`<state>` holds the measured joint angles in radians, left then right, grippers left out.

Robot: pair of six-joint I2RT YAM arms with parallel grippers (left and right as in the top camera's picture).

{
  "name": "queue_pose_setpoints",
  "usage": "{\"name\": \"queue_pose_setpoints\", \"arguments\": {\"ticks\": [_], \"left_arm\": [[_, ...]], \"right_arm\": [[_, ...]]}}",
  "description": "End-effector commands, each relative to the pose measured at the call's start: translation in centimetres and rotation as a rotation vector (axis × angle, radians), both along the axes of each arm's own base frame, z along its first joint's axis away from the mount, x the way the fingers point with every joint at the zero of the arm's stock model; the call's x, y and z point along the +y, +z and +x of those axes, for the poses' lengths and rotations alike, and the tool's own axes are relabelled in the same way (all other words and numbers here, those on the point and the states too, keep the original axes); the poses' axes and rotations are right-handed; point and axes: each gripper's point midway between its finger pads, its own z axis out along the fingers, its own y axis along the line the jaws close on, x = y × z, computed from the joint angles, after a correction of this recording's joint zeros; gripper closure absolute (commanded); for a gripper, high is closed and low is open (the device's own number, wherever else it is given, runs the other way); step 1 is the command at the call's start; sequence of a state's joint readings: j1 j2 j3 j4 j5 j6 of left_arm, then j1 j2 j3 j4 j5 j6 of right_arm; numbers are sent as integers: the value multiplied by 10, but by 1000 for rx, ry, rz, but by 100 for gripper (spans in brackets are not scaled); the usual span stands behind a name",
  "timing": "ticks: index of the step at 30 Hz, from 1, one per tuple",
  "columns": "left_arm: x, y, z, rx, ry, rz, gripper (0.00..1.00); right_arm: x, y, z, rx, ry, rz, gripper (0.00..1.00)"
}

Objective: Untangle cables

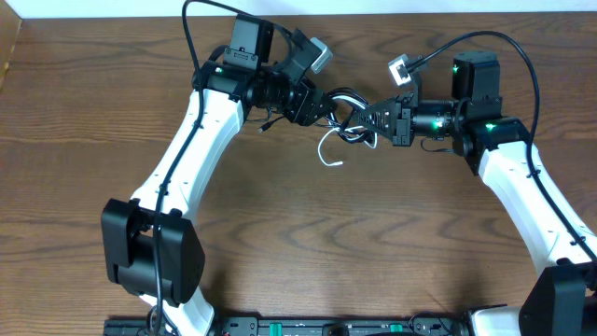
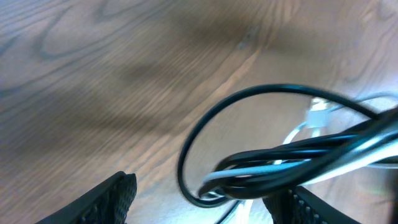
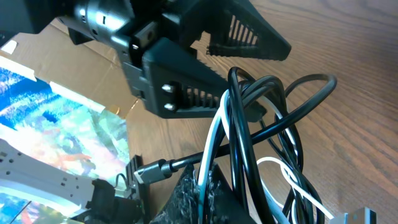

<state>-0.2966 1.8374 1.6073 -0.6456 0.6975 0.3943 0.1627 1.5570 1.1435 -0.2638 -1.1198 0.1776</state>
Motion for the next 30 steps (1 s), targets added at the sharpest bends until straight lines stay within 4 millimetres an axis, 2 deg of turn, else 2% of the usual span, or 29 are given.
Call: {"name": "queue_pose_setpoints", "arguments": {"ticks": [1, 3, 7, 10, 13, 16, 21, 26, 27, 30], "left_arm": [[5, -16, 12, -36, -11, 63, 30], [-1, -15, 10, -41, -52, 33, 33], [-16, 0, 5, -73, -131, -67, 42], [-15, 1, 8, -88, -126, -62, 46], [-3, -10, 19, -109, -62, 31, 46], [0, -14, 20, -104, -52, 46, 46], [-10, -22, 18, -78, -83, 13, 46], [-17, -14, 20, -103, -105, -34, 46], [-17, -14, 20, -105, -105, -35, 47], [-17, -14, 20, -105, -106, -36, 60]], "right_arm": [[1, 12, -1, -34, 28, 23, 99], [1, 11, -1, -32, 28, 22, 99], [1, 11, -1, -32, 28, 22, 99], [1, 12, -1, -31, 28, 23, 99], [1, 12, -1, -31, 28, 23, 99], [1, 12, -1, -31, 28, 23, 99], [2, 15, 0, -32, 31, 37, 99], [4, 22, -2, -33, 51, 66, 99], [4, 25, -4, -42, 64, 77, 99], [6, 32, -6, -50, 90, 106, 99]]}}
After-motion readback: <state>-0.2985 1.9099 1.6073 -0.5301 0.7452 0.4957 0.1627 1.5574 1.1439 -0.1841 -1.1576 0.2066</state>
